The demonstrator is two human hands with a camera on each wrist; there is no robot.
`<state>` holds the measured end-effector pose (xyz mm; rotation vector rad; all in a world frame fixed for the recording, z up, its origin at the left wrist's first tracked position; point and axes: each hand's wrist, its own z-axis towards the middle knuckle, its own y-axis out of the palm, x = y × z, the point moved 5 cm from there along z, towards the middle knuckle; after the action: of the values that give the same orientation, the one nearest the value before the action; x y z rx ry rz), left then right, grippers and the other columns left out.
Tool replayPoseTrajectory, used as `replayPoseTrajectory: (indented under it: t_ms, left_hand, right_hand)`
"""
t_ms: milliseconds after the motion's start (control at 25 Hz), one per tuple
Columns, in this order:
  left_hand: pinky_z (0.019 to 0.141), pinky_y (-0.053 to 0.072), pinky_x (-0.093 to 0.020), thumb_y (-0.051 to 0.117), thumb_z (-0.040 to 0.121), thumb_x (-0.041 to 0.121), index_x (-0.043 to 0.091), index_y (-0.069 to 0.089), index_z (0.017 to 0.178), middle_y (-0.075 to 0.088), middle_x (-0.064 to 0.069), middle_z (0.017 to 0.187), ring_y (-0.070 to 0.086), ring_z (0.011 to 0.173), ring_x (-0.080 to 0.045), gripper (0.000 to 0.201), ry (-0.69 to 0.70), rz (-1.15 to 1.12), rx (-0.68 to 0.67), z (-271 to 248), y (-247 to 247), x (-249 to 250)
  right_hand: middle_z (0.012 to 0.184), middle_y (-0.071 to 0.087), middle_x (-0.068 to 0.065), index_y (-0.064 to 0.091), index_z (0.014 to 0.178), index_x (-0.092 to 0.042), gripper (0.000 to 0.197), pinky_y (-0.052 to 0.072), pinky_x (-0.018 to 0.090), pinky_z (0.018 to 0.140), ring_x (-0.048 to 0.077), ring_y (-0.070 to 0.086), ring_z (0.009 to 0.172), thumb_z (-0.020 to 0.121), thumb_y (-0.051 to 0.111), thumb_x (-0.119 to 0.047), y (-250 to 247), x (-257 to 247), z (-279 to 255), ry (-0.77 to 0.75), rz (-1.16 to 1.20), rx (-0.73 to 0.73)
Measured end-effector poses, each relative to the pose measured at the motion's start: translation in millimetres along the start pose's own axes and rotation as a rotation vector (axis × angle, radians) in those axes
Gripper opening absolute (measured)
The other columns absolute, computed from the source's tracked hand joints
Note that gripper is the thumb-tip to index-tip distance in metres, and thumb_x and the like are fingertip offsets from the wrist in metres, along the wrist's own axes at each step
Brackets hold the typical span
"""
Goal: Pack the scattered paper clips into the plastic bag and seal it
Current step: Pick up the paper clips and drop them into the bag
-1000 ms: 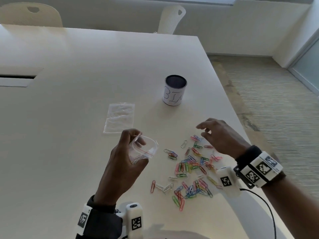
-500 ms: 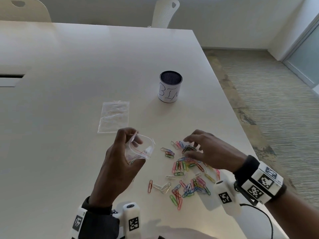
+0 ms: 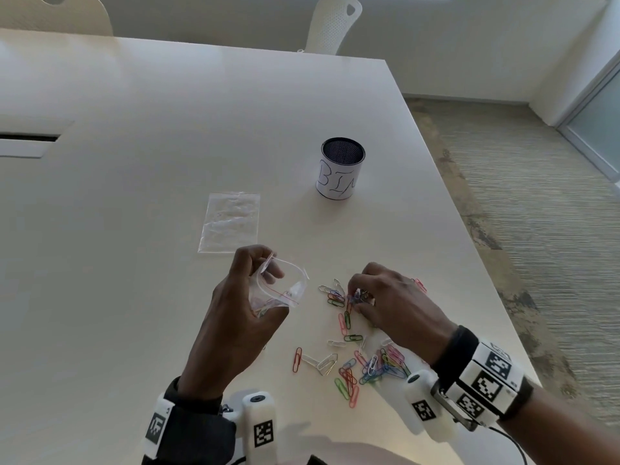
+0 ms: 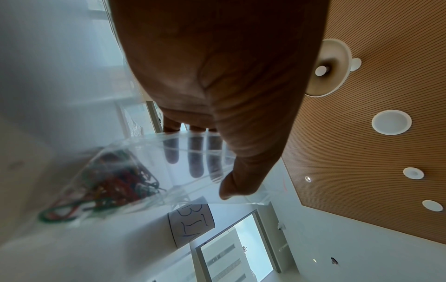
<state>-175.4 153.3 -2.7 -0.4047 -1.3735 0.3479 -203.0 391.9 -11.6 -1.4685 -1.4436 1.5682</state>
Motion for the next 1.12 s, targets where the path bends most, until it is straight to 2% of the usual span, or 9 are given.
replayPoseTrajectory:
  t_ms: [80,200,360,480,560,680,800,920,1120]
  left_hand:
    - [0.078,0.051,-0.013,0.079,0.081,0.001,0.031,0.048,0.121,0.063,0.015,0.109,0.062,0.108,-0.011,0.059,0.003,-0.002,0.002,0,-1,0]
    - [0.078,0.048,-0.009,0.079,0.081,0.001,0.031,0.048,0.120,0.063,0.016,0.108,0.062,0.107,-0.011,0.058,0.007,-0.001,0.008,-2,-2,1]
    - [0.077,0.045,-0.004,0.078,0.080,-0.001,0.031,0.048,0.122,0.065,0.014,0.108,0.061,0.105,-0.009,0.061,0.006,0.002,0.017,-3,-3,0]
    - [0.077,0.043,-0.002,0.079,0.080,-0.001,0.031,0.048,0.123,0.065,0.014,0.108,0.061,0.105,-0.008,0.062,0.018,0.000,0.019,-2,-4,-1]
    - [0.079,0.044,-0.002,0.079,0.080,0.001,0.032,0.048,0.123,0.065,0.015,0.108,0.061,0.107,-0.010,0.062,0.022,0.006,0.018,-2,-3,-1]
    - [0.079,0.045,-0.003,0.079,0.080,0.002,0.033,0.047,0.124,0.065,0.016,0.109,0.063,0.108,-0.012,0.062,0.022,0.010,0.018,-2,-4,-1]
    - [0.079,0.048,-0.006,0.079,0.079,0.004,0.034,0.047,0.121,0.066,0.017,0.108,0.065,0.105,-0.011,0.060,0.022,0.014,0.016,-2,-4,1]
    - [0.073,0.052,-0.013,0.076,0.079,0.005,0.041,0.044,0.119,0.066,0.018,0.106,0.065,0.098,-0.008,0.063,-0.020,0.014,0.010,-3,-5,3]
    - [0.065,0.050,-0.014,0.074,0.079,0.005,0.042,0.044,0.119,0.069,0.012,0.103,0.066,0.086,-0.009,0.062,-0.042,0.000,0.022,-5,-6,3]
  right_hand:
    - [0.118,0.066,-0.004,0.073,0.117,-0.021,0.017,0.029,0.002,0.059,0.007,0.057,0.082,0.102,0.065,-0.023,2,-2,2,-0.020,-0.022,0.030]
    - [0.107,0.072,-0.001,0.077,0.108,-0.016,0.013,0.035,0.002,0.055,0.006,0.061,0.078,0.100,0.068,-0.021,1,0,4,-0.039,-0.009,0.063]
    - [0.093,0.079,-0.005,0.082,0.099,-0.016,0.009,0.050,0.004,0.066,0.001,0.070,0.075,0.091,0.079,-0.014,-13,11,7,0.027,0.207,0.114]
    - [0.086,0.082,-0.005,0.084,0.096,-0.017,0.012,0.062,0.019,0.079,0.006,0.077,0.079,0.086,0.083,-0.010,-32,9,5,0.090,0.531,0.122]
    - [0.085,0.082,0.000,0.084,0.097,-0.015,0.013,0.065,0.026,0.081,0.014,0.079,0.081,0.086,0.083,-0.009,-48,-6,1,0.069,0.710,0.119]
    - [0.085,0.083,0.002,0.083,0.099,-0.014,0.015,0.063,0.024,0.079,0.018,0.080,0.081,0.085,0.083,-0.010,-71,-44,-3,-0.030,0.845,0.104]
    - [0.087,0.083,-0.001,0.084,0.099,-0.012,0.015,0.063,0.020,0.079,0.012,0.079,0.081,0.085,0.083,-0.007,-75,-81,1,-0.142,0.775,0.085]
    - [0.088,0.082,-0.009,0.085,0.098,-0.017,0.013,0.058,0.011,0.074,-0.003,0.076,0.080,0.088,0.082,-0.009,-67,-105,13,-0.264,0.565,0.109]
    - [0.094,0.083,-0.007,0.084,0.101,-0.020,0.013,0.061,0.024,0.077,0.000,0.077,0.084,0.090,0.080,-0.014,-59,-119,21,-0.379,0.396,0.137]
